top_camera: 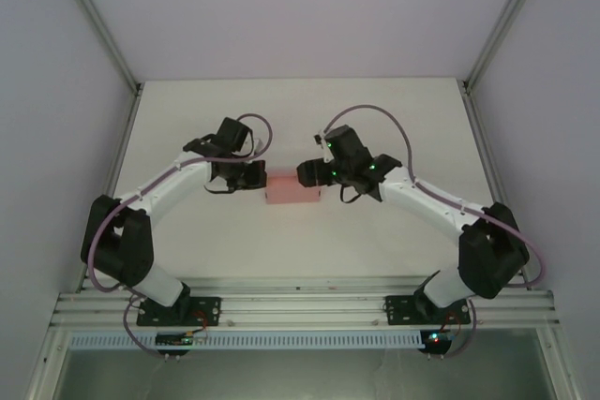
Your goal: Assemble paper box
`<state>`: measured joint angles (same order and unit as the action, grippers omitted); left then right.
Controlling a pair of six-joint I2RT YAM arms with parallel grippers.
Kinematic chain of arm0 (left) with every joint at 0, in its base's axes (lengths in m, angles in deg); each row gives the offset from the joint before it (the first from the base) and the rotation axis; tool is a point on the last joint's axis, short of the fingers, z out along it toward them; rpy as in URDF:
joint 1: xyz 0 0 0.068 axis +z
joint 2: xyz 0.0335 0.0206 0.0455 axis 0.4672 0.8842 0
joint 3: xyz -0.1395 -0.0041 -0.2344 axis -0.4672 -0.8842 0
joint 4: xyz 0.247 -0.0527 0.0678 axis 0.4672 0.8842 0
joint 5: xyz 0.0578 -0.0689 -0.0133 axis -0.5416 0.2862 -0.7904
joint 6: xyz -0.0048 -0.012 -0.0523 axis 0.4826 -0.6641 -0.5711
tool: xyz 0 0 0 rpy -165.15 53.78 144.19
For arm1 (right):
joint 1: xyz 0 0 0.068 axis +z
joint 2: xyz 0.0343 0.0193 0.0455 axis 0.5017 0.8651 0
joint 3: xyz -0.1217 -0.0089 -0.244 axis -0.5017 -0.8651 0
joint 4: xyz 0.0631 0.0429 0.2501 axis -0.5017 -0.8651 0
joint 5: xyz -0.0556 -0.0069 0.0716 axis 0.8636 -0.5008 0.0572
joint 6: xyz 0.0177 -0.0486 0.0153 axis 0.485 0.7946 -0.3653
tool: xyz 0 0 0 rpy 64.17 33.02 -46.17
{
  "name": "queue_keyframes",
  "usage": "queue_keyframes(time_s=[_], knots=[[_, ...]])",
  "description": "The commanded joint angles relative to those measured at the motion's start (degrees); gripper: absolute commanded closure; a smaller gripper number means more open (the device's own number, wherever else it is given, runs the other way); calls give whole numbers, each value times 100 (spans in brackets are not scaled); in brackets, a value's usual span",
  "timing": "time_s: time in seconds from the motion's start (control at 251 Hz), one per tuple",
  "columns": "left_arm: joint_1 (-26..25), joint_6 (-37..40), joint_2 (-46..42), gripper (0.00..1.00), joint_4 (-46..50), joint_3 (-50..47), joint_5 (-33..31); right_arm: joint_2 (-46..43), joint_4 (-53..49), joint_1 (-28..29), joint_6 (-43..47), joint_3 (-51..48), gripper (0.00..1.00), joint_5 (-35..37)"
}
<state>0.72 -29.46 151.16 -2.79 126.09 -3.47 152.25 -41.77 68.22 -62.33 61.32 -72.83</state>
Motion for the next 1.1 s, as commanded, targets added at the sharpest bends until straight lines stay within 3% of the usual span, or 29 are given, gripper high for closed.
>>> queue_keyframes(time_s=[0.0, 0.172, 0.379, 0.447, 0.643, 0.802, 0.874, 0.982, 1.098], knots=[[-63, 122, 243, 100, 334, -137, -139, 81, 56, -260, -337, 51, 24, 68], [-77, 197, 237, 100, 379, -70, -105, 527, 163, -502, -421, 59, 33, -493], [-98, 340, 72, 100, 414, -6, -66, 747, 471, -572, -854, -494, 48, -556], [-108, 409, -45, 94, 440, 40, -50, 714, 675, -561, -963, -756, 53, -548], [-131, 470, -418, 78, 506, 180, 42, 727, 979, -521, -1311, -1291, 57, -461], [-134, 341, -667, 73, 590, 329, -40, 713, 1019, -495, -1376, -1496, 60, -349], [-129, 187, -755, 53, 558, 370, -100, 713, 1070, -490, -1377, -1587, 65, -392], [-60, -153, -824, 39, 317, 344, -178, 756, 1194, -489, -1518, -1693, 65, -482], [194, -453, -696, 38, -133, 174, 43, 817, 1313, -482, -1522, -1745, 66, -542]])
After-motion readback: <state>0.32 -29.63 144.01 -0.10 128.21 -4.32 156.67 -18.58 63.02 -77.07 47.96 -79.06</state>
